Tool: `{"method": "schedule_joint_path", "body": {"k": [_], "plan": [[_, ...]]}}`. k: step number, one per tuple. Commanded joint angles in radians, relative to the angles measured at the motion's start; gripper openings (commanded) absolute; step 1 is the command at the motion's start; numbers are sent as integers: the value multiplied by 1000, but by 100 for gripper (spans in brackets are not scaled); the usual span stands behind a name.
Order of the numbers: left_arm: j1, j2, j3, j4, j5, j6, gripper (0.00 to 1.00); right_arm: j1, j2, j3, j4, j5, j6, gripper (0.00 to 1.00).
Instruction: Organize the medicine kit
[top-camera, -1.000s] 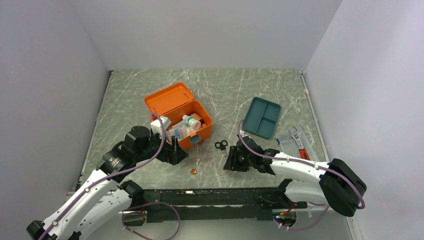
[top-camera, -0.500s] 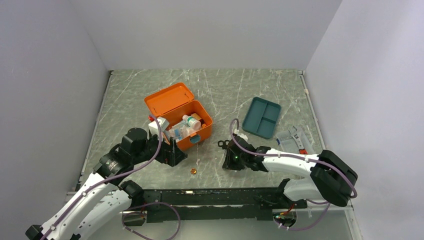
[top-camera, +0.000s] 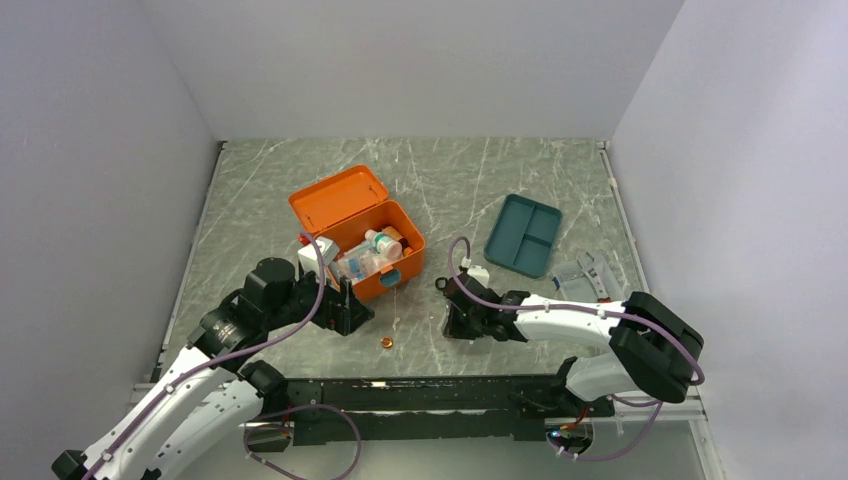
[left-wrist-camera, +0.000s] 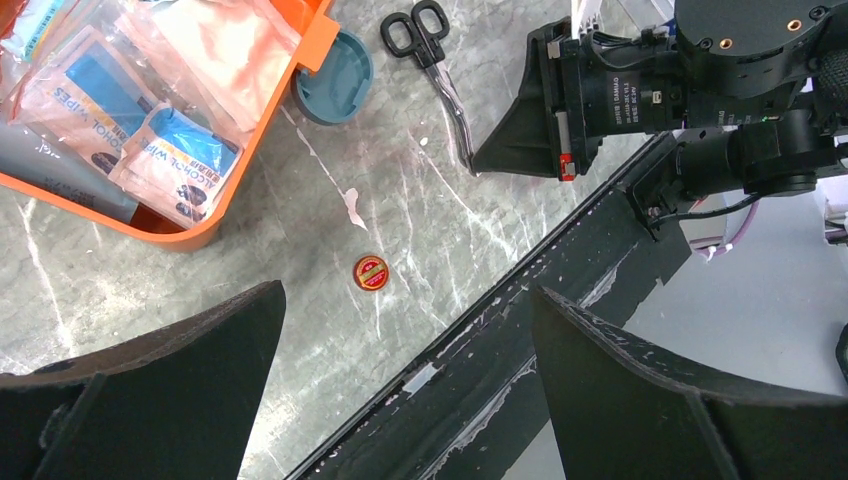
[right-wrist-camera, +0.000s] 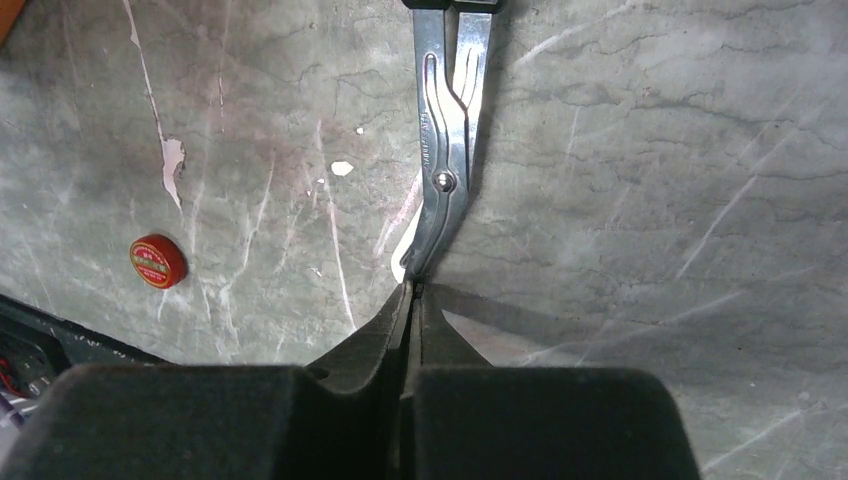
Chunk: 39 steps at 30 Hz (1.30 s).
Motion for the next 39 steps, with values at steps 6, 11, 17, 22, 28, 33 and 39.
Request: {"method": "schedule_joint_path", "body": {"k": [6, 11, 17, 22, 28, 33, 39], "plan": [[2, 18, 4, 38, 44, 5, 99, 11, -46, -17, -153, 89, -23, 0], [2, 47, 13, 60, 74, -2, 99, 11, -111, -38, -143, 47, -57, 0], [2, 98, 5, 125, 163, -31, 99, 11, -155, -104, -133, -10, -89, 0], [-8, 162, -3, 190, 227, -62, 99, 10, -212, -139, -182, -6, -103, 0], [-77, 288, 1, 269, 239, -95, 99, 12, -259, -159, -235, -35, -116, 0], [-147, 382, 15, 316, 194, -132, 99, 15, -324, -216, -223, -56, -73, 0], [-197, 496, -12, 425, 156, -202, 99, 18, -397, -263, -219, -60, -33, 0]]}}
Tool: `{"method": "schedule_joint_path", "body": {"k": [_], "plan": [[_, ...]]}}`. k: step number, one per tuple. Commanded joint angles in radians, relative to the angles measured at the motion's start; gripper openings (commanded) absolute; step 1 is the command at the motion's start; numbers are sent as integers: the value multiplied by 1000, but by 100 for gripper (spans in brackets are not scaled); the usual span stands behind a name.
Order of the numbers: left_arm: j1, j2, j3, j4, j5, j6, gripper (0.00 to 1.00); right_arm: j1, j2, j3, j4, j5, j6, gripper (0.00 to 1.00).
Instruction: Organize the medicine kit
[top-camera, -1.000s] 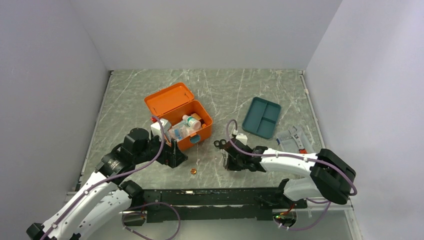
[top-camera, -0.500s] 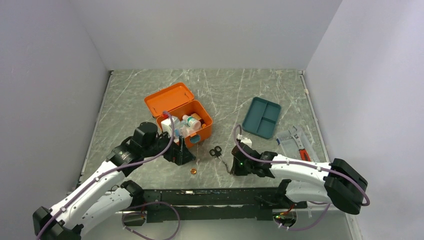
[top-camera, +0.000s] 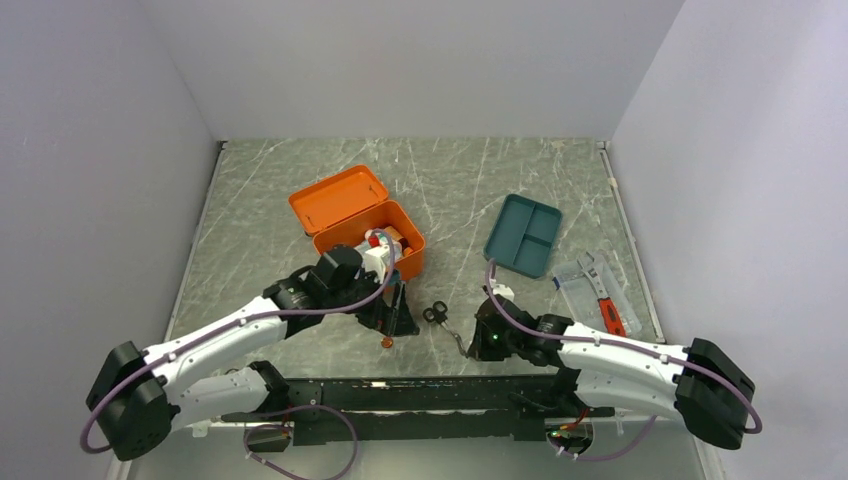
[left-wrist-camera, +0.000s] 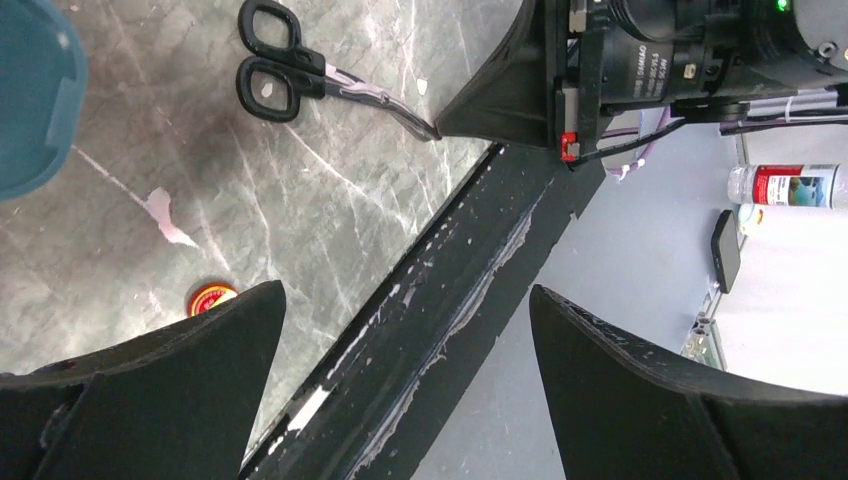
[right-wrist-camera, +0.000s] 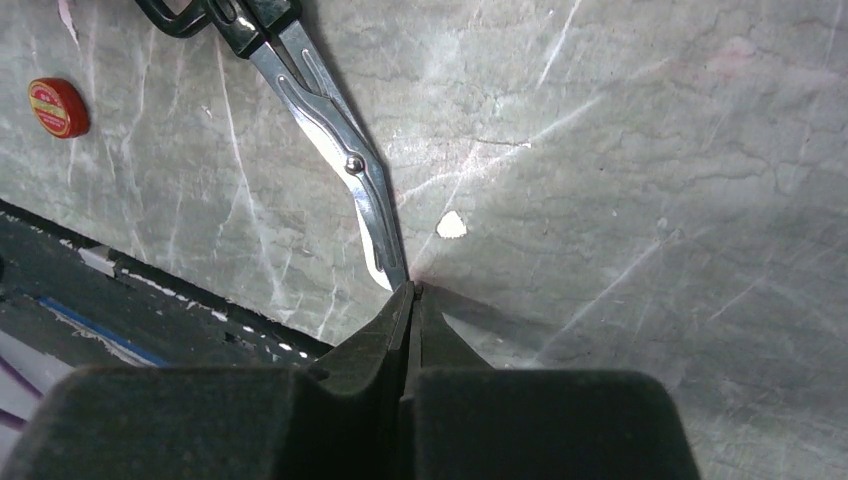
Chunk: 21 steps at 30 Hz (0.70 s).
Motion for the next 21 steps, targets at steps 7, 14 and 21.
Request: {"method": "schedule_joint_path", "body": {"k": [7, 14, 21], "plan": [[-26, 178, -41, 264, -63, -132, 99, 11, -80, -66, -82, -11, 41, 0], [-41, 285, -43, 341, -166, -186, 99, 13, -90, -83, -58, -20, 50, 0], [-68, 381, -9, 335, -258, -264, 99, 15, -99, -85, -49, -18, 55, 0]]}}
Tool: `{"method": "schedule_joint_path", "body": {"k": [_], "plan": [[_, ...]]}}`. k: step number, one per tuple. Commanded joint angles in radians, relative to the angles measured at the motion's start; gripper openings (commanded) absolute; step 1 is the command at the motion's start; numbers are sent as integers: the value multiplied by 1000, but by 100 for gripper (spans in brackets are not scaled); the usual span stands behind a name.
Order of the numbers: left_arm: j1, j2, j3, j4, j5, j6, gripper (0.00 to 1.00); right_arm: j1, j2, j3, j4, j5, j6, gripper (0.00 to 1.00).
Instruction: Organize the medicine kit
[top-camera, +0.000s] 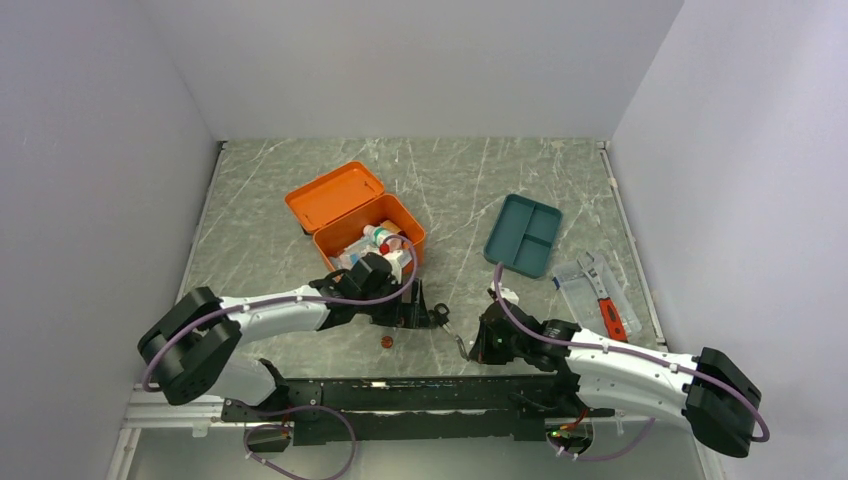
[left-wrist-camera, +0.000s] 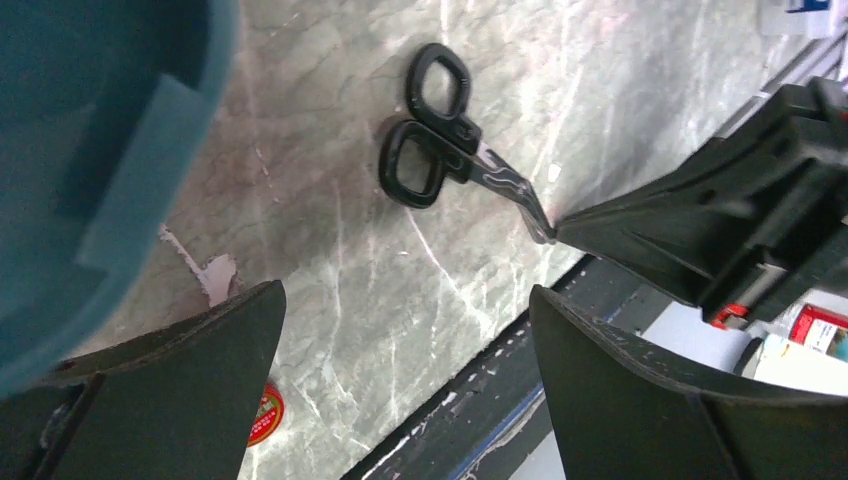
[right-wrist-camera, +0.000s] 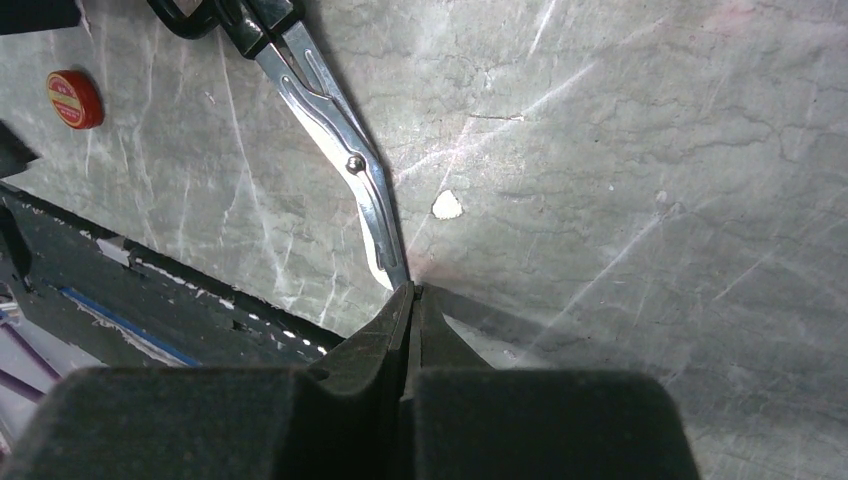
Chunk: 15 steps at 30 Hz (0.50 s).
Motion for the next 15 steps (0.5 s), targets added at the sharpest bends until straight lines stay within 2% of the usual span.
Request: {"method": "schedule_joint_path", "body": {"k": [1, 7, 10, 15], "plan": [[-20, 37, 37, 39, -92, -76, 99, 10, -8, -31, -52, -3, 8, 0], [-90, 50, 70, -24, -255, -115, 99, 10, -16, -48, -31, -6, 16, 0], [-108, 86, 85, -24, -271, -141, 96, 12, -16, -48, -28, -7, 16, 0], [-109, 174, 73, 63, -271, -180, 81, 13, -36, -50, -37, -2, 14, 0]]}}
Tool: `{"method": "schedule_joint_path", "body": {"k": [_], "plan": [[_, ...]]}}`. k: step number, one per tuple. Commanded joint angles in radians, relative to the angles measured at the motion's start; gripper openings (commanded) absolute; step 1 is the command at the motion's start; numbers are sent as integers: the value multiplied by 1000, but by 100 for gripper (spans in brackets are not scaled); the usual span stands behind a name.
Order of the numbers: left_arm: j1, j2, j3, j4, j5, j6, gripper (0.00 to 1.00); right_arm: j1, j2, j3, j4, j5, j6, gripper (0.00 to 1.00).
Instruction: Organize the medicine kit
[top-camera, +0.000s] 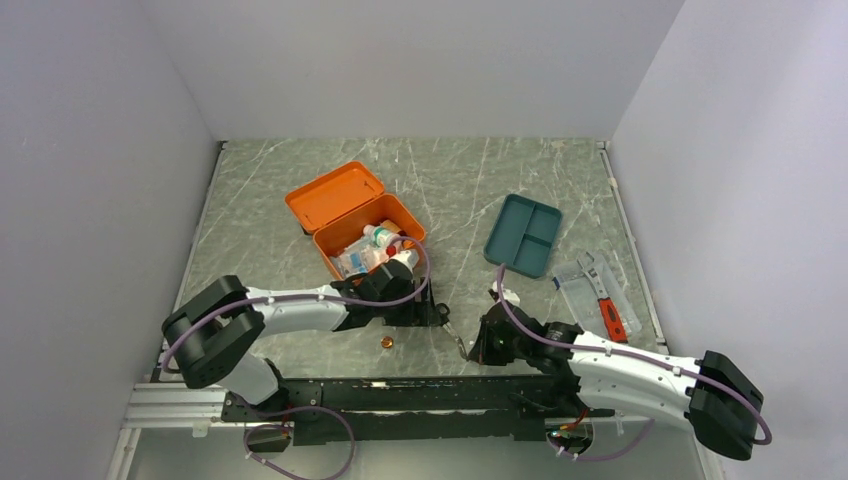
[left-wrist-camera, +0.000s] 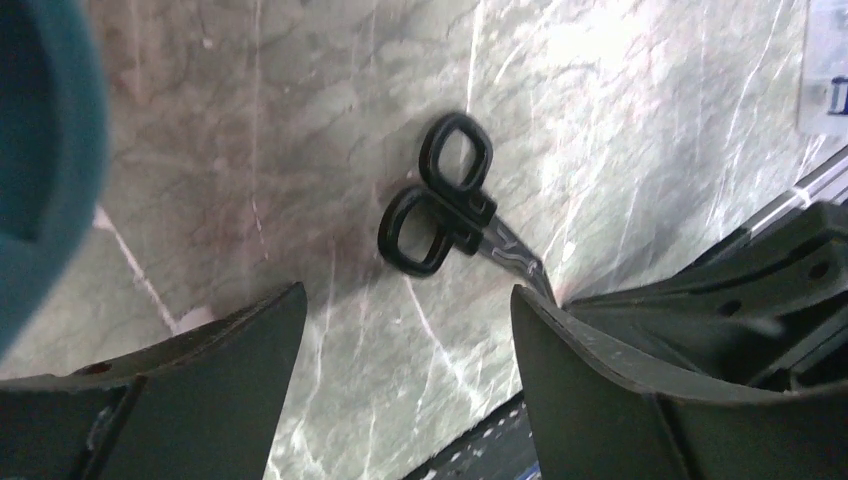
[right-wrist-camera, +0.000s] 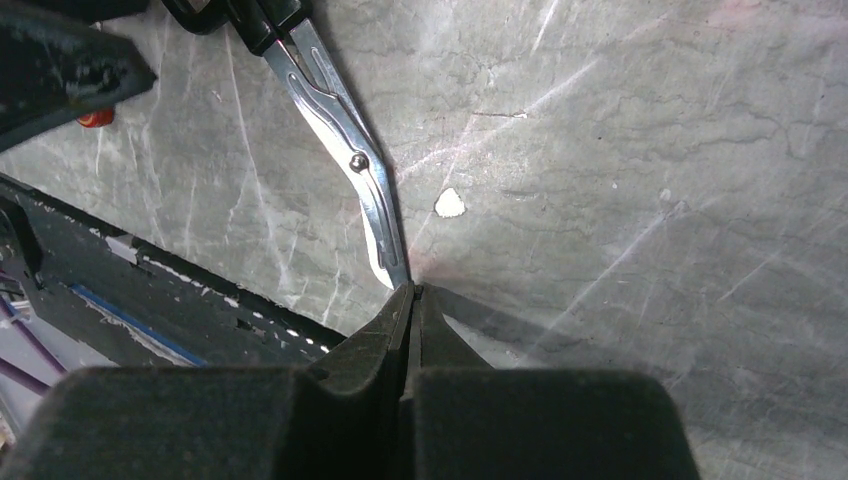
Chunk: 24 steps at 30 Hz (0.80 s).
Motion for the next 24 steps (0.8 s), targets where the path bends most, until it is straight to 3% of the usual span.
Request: {"method": "schedule_joint_path", "body": {"k": [1, 17, 24], "plan": [[-4, 77, 17, 75, -34, -54, 78, 10, -16, -32, -55, -1, 6, 0], [-9, 153, 52, 89, 30, -54, 58, 13, -77, -54, -74, 17, 31, 0], [-20, 119, 14, 64, 100, -21, 56, 13, -57, -62, -41, 25, 47, 0]]}}
